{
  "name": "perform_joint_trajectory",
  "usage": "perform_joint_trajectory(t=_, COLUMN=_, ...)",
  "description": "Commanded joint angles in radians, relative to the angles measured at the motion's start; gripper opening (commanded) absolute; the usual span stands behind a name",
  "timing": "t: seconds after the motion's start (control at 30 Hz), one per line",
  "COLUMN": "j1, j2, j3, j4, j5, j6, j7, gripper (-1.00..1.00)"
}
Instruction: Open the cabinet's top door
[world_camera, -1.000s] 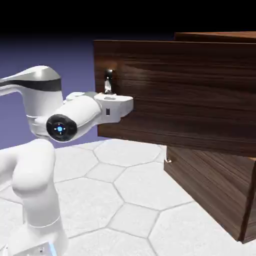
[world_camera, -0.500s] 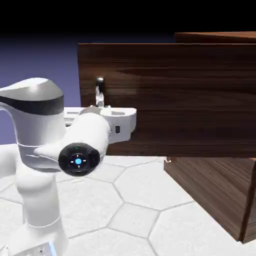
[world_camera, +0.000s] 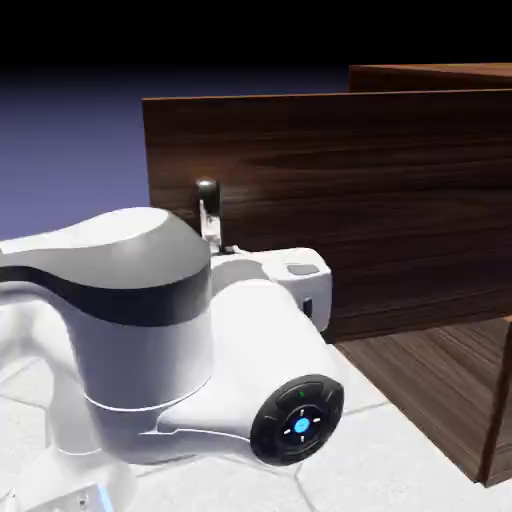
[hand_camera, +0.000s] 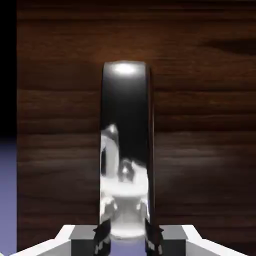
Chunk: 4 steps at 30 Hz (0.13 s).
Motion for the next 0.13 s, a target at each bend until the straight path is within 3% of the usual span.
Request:
perform_joint_trajectory(t=0.0, j1=0.031, j2=-0.002, j3=-0.014, j4=0.036, j5=-0.006, j6=-0.022, j7=0.006, gripper=-1.00)
perform_joint_trajectory(t=0.07, j1=0.070, j2=-0.005, j3=-0.030, j4=0.082, j5=-0.012, j6=-0.052, j7=0.015, gripper=-1.00)
perform_joint_trajectory(t=0.1, j1=0.070, j2=-0.005, j3=-0.030, j4=0.082, j5=-0.012, j6=-0.052, j7=0.015, gripper=1.00)
